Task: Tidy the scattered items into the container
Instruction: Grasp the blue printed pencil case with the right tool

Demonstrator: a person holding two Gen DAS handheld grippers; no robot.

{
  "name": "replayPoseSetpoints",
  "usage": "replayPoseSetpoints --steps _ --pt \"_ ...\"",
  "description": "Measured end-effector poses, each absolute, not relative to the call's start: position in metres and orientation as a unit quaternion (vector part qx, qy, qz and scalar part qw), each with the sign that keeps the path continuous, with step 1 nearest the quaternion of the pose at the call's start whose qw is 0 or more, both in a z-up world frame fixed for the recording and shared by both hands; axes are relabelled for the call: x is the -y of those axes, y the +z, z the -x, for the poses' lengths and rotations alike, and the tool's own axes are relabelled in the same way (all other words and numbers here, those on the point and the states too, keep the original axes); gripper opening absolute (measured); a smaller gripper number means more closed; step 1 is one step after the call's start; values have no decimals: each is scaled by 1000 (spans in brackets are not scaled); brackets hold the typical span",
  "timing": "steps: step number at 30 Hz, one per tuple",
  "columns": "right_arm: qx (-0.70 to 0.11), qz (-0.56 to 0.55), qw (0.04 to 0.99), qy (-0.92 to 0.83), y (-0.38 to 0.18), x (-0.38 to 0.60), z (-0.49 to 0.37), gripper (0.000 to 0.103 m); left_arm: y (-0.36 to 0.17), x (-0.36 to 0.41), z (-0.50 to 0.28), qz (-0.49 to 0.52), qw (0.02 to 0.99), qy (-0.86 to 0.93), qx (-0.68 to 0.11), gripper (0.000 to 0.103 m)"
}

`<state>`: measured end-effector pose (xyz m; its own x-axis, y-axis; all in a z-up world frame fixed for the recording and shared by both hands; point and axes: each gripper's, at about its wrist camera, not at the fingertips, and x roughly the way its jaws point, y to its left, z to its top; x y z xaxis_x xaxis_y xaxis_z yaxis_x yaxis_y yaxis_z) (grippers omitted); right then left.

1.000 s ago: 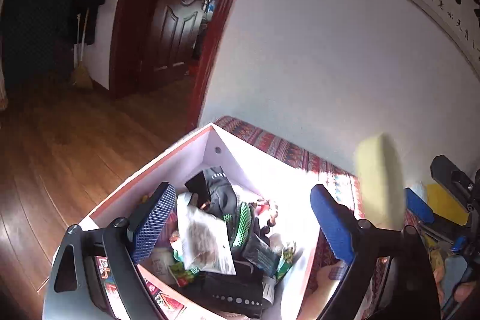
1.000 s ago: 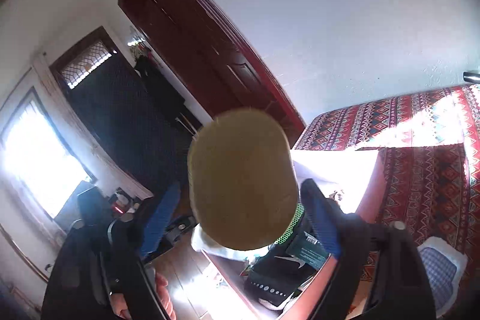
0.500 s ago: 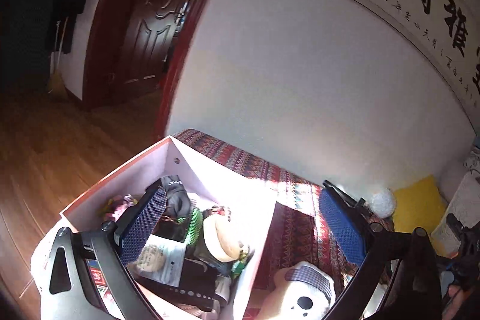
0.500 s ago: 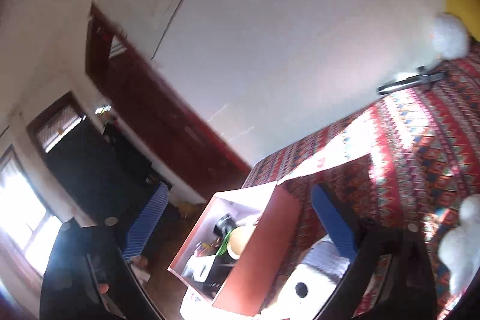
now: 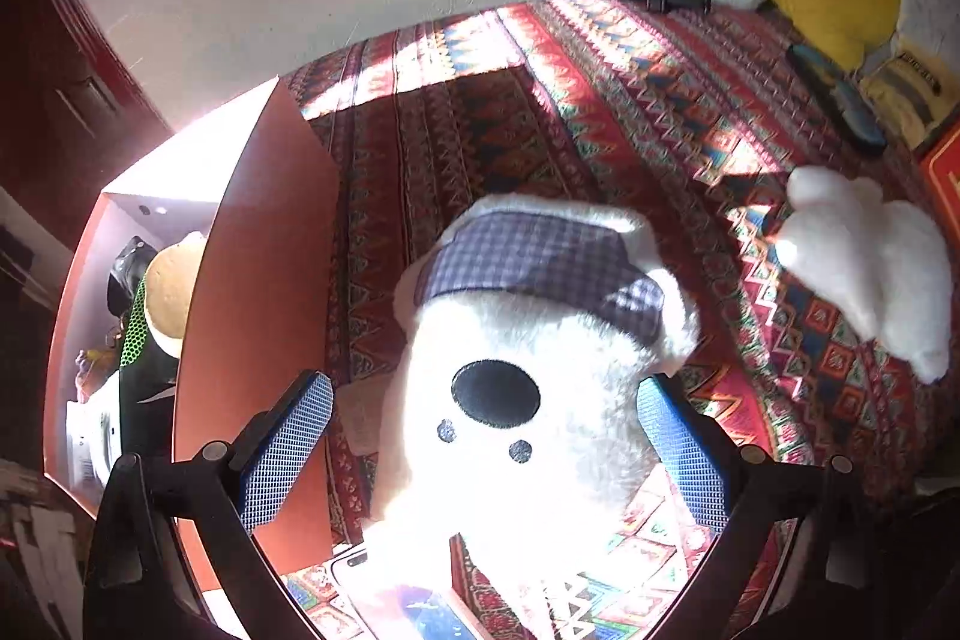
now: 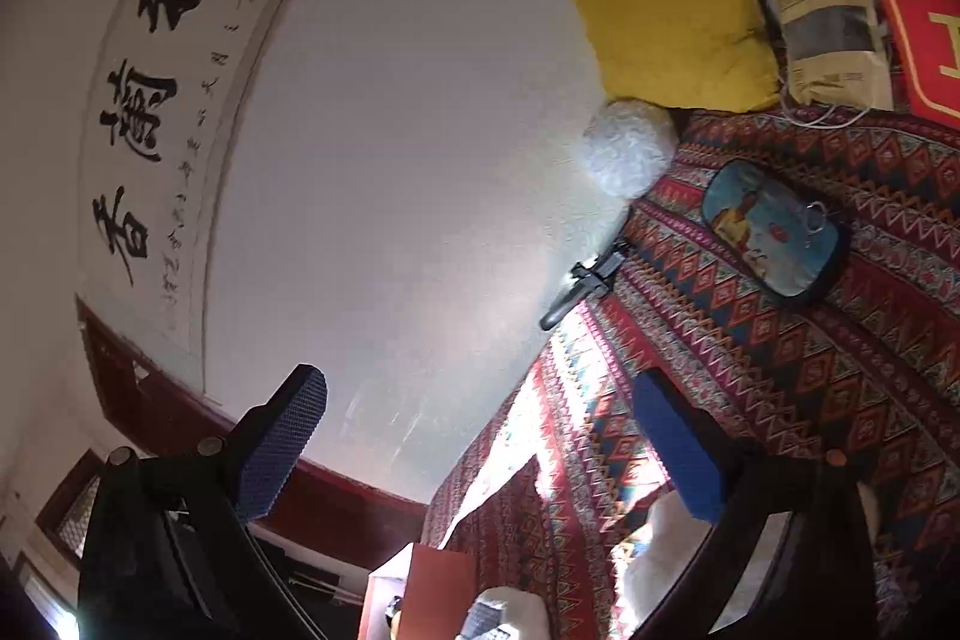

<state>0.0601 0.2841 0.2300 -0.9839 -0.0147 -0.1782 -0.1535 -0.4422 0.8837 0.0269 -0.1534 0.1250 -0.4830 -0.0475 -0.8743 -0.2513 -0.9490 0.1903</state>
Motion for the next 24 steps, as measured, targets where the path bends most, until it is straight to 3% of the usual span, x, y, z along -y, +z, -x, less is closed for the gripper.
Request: replayPoseSetpoints --steps 5,9,13,17,22,24 --pt "-586 166 130 782 133 -361 -51 102 73 161 -22 583 84 802 -99 103" --pt "-666 151 123 720 64 -405 -48 102 79 117 -26 505 81 845 -156 103" --pt "-724 123 78 674 14 -416 -33 102 93 96 -14 445 85 881 -139 103" --pt "-672 145 77 722 26 -428 7 102 110 95 -4 429 139 890 -70 103" --pt "-619 195 148 746 34 -436 48 102 129 115 9 424 195 883 42 103" --pt "-590 207 183 759 35 -431 51 82 134 135 16 430 205 873 102 103"
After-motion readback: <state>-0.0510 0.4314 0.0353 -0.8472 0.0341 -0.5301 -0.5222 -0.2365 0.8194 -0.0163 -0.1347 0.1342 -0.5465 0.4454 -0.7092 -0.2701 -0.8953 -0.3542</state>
